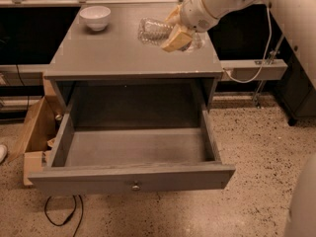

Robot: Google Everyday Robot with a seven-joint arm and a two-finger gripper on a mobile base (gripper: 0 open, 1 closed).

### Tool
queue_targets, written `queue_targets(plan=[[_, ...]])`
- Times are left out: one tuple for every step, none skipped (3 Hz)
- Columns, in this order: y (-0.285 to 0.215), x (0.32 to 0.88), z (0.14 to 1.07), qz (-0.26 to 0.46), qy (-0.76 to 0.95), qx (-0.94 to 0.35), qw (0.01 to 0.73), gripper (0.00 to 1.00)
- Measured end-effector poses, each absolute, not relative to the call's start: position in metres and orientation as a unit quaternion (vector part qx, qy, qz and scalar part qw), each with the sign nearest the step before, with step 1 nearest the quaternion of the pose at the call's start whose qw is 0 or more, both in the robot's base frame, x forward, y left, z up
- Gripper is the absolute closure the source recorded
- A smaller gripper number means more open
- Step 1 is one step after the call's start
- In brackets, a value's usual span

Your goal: Pick water bottle from top drawer and place on counter

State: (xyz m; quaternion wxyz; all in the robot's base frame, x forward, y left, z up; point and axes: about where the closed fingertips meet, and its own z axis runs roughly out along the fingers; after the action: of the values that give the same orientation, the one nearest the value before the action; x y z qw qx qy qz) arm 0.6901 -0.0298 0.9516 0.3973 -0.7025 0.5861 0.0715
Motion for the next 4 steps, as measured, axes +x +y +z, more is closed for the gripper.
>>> queue_targets(plan=[[-0.039, 0.710, 0.950, 0.054, 0.628, -0.670, 0.392, 1.00], [-0.050, 0.737, 0.936, 0.037, 0.691, -0.627, 0.357, 1.00], [-0.054, 0.761, 0.914, 0.051, 0.748, -0.583, 0.314, 1.00], [-0.049, 0.781, 0.883, 0.081, 0.790, -0.548, 0.261, 0.74]])
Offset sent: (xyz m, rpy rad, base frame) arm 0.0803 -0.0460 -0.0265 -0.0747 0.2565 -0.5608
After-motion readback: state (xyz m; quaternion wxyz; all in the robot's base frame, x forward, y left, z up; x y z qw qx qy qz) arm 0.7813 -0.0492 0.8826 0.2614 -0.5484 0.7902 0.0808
